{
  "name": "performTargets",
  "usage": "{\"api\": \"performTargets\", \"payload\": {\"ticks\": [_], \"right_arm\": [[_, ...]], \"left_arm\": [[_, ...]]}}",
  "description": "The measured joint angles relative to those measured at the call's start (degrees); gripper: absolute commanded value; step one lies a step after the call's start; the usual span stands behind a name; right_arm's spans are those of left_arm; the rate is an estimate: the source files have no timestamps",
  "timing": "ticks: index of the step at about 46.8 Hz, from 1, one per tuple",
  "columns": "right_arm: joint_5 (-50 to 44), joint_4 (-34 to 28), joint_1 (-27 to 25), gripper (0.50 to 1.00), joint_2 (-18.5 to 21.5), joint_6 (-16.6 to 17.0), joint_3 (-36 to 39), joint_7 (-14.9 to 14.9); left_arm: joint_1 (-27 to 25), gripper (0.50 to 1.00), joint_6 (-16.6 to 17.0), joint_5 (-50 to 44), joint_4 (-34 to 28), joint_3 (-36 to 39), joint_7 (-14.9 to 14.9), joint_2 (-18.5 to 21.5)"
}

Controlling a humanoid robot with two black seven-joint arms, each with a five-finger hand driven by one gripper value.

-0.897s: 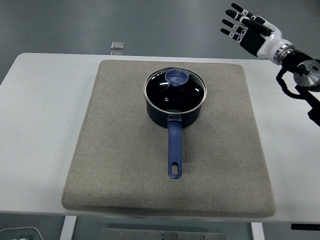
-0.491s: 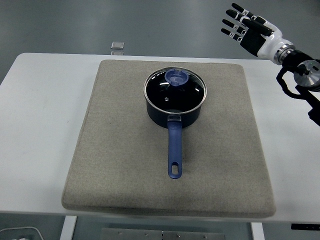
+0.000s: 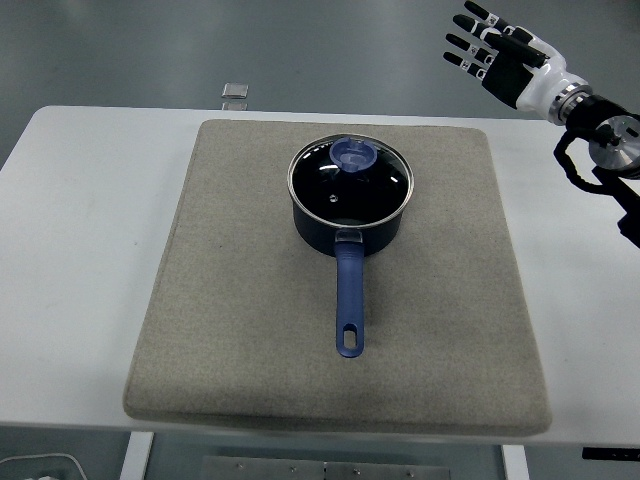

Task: Lift the pot lid and place it to the right of the pot.

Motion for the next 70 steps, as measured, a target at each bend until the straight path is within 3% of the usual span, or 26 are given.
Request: {"api": "performTargets", "payload": {"ticks": [13, 40, 70], "right_arm": [[-0.92, 0.0, 0.1, 0.919, -0.41, 0.0, -0.72, 0.02], [-14.59, 0.31, 1.96, 0.917, -0.38, 0.1, -1.62, 0.02], [-21.58, 1.34, 14.08, 0.915, 2.69, -0.74, -20.59, 0.12]], "left_arm": [[0.0, 1.0, 0.0, 0.04, 0.01, 0.01, 0.0, 0.0], [0.0, 1.0, 0.0, 0.0, 0.01, 0.01, 0.0, 0.0], [0.0, 1.0, 0.0, 0.05, 0.0, 0.01, 0.0, 0.0]]}}
